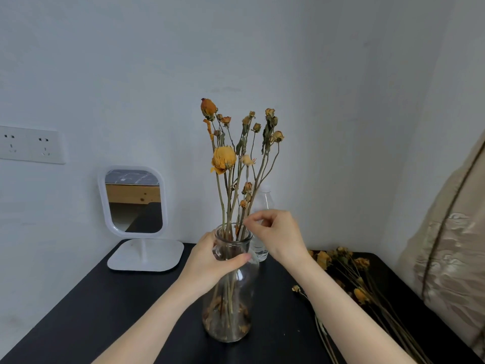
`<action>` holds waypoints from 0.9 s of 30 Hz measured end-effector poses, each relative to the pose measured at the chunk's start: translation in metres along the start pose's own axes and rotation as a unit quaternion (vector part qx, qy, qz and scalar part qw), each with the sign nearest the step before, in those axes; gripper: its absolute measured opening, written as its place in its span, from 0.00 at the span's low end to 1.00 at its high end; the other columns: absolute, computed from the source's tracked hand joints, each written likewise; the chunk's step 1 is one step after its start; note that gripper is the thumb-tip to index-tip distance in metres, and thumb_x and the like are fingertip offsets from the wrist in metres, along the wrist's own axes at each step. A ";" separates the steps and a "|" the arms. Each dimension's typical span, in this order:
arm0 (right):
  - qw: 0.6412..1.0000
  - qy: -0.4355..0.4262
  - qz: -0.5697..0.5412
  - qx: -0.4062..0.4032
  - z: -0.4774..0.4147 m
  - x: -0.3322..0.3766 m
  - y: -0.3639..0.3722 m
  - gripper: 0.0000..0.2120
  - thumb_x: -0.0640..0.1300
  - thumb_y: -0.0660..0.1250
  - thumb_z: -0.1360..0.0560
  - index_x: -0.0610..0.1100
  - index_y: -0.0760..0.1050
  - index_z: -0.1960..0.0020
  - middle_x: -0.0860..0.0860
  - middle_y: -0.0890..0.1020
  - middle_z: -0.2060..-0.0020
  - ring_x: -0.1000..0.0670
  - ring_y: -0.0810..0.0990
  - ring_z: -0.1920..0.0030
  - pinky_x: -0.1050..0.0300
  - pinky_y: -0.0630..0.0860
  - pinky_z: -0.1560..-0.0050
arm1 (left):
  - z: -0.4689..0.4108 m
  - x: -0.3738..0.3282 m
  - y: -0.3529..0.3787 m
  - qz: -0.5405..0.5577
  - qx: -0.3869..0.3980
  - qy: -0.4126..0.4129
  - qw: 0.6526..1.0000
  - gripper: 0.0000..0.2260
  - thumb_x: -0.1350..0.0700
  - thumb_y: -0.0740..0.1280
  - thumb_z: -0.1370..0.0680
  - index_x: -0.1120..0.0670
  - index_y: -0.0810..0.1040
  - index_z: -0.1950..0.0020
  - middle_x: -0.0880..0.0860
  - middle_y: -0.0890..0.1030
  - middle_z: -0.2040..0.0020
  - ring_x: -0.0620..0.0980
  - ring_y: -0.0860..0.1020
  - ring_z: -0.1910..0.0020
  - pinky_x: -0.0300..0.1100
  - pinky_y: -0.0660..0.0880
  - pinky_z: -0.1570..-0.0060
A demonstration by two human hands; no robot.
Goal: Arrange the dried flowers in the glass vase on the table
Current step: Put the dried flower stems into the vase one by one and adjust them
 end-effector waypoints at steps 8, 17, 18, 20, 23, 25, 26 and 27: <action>0.999 0.025 0.022 0.031 0.000 -0.005 0.011 0.08 0.46 0.69 0.26 0.45 0.83 0.51 0.54 0.81 0.62 0.57 0.78 0.61 0.68 0.72 0.60 | 0.001 0.000 -0.001 0.013 -0.005 -0.005 1.000 0.19 0.39 0.74 0.39 0.30 0.72 0.52 0.37 0.78 0.49 0.35 0.76 0.49 0.29 0.70 0.55; 1.000 0.003 0.018 -0.003 0.006 -0.006 -0.006 0.05 0.46 0.70 0.27 0.47 0.81 0.53 0.55 0.70 0.73 0.58 0.67 0.72 0.70 0.63 0.70 | 0.001 0.006 0.001 0.037 0.000 -0.025 0.999 0.21 0.39 0.74 0.38 0.36 0.72 0.48 0.40 0.78 0.46 0.40 0.76 0.46 0.33 0.72 0.51; 1.000 0.005 0.017 -0.001 0.007 -0.009 -0.008 0.04 0.46 0.70 0.27 0.47 0.81 0.53 0.55 0.69 0.73 0.58 0.67 0.72 0.71 0.63 0.71 | 0.001 0.007 0.001 0.043 -0.003 -0.032 0.999 0.22 0.39 0.74 0.38 0.36 0.71 0.47 0.40 0.77 0.46 0.40 0.75 0.45 0.33 0.72 0.51; 1.000 0.012 0.015 0.000 0.012 -0.015 -0.012 0.03 0.45 0.69 0.27 0.47 0.81 0.55 0.55 0.69 0.75 0.58 0.66 0.74 0.72 0.64 0.74 | 0.003 0.010 0.002 0.050 -0.009 -0.044 0.998 0.22 0.39 0.74 0.38 0.35 0.71 0.48 0.38 0.76 0.46 0.40 0.74 0.44 0.35 0.71 0.49; 0.999 0.037 0.010 -0.006 0.019 -0.031 -0.022 0.03 0.44 0.69 0.27 0.47 0.81 0.56 0.56 0.69 0.76 0.59 0.69 0.78 0.73 0.65 0.76 | 0.012 0.009 0.000 0.055 -0.022 -0.053 0.997 0.25 0.40 0.75 0.38 0.36 0.69 0.45 0.36 0.74 0.45 0.40 0.73 0.42 0.38 0.69 0.45; 0.998 0.058 0.009 -0.007 0.026 -0.045 -0.029 0.02 0.45 0.69 0.27 0.48 0.81 0.58 0.56 0.70 0.76 0.59 0.69 0.77 0.73 0.65 0.75 | 0.023 0.009 -0.005 0.047 -0.066 -0.055 0.995 0.32 0.42 0.76 0.38 0.41 0.67 0.38 0.38 0.71 0.40 0.40 0.69 0.40 0.39 0.67 0.42; 0.997 0.071 0.009 -0.005 0.030 -0.053 -0.032 0.03 0.45 0.69 0.27 0.48 0.81 0.58 0.55 0.71 0.76 0.59 0.69 0.75 0.72 0.65 0.74 | 0.030 0.009 -0.011 0.033 -0.106 -0.053 0.992 0.34 0.43 0.76 0.37 0.43 0.65 0.35 0.38 0.68 0.39 0.40 0.67 0.39 0.39 0.66 0.41; 0.996 0.085 0.005 -0.004 0.034 -0.061 -0.035 0.03 0.46 0.69 0.27 0.49 0.80 0.59 0.54 0.72 0.76 0.59 0.69 0.75 0.71 0.66 0.73 | 0.039 0.006 -0.018 0.015 -0.152 -0.046 0.987 0.33 0.45 0.76 0.36 0.45 0.65 0.35 0.39 0.67 0.40 0.40 0.66 0.40 0.39 0.65 0.41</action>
Point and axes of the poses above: each hand's wrist, its own z-axis away from the middle knuckle, its own y-axis out of the palm, x = y × z, the point moved 9 cm from there along -z, towards the middle knuckle
